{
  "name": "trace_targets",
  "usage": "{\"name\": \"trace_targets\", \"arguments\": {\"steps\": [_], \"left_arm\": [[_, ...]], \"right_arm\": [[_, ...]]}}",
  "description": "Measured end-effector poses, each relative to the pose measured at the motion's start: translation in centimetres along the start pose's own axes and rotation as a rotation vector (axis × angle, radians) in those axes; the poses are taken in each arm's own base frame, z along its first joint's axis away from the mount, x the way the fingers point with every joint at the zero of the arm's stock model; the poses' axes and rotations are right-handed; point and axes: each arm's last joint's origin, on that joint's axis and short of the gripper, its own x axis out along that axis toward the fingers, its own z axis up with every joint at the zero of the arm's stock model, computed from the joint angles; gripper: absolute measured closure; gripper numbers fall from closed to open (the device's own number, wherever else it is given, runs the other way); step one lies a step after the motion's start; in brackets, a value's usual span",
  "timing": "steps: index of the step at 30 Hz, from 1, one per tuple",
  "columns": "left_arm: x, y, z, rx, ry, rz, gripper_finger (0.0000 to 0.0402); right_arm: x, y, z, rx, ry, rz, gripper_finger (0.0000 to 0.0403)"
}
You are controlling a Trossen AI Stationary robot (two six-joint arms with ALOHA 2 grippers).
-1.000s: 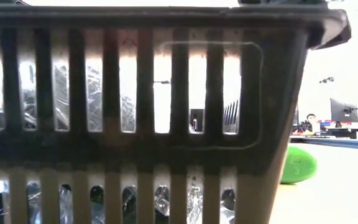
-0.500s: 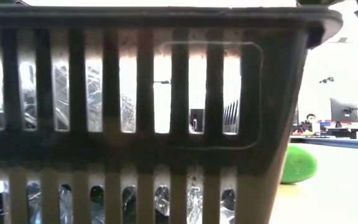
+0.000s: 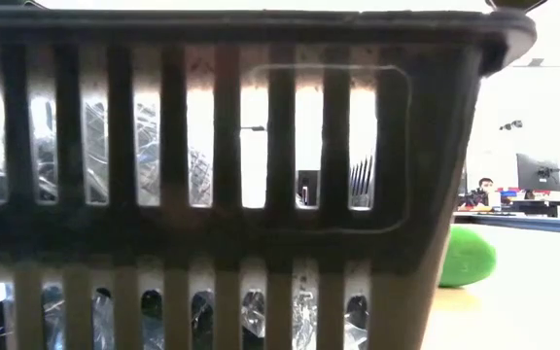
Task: Pick & Place Travel size toiletries
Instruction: Put the dark blue bottle into the middle black basket
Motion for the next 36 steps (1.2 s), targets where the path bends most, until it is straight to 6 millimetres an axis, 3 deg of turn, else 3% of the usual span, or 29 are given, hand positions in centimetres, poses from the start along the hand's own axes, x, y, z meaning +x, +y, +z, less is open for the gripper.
{"name": "trace_targets", "arguments": {"steps": [11, 15, 36], "left_arm": [[0.0, 0.0, 0.0, 0.000, 0.000, 0.000, 0.0378], [0.0, 0.0, 0.0, 0.000, 0.000, 0.000, 0.0378], [0.0, 0.0, 0.0, 0.000, 0.000, 0.000, 0.0378]], "right_arm": [[0.2, -0.2, 0.5, 0.007, -0.071, -0.010, 0.0158], [0.7, -0.3, 0.2, -0.005, -0.063, -0.004, 0.0124], [4.0, -1.7, -0.5, -0.019, 0.044, 0.045, 0.0156]]}}
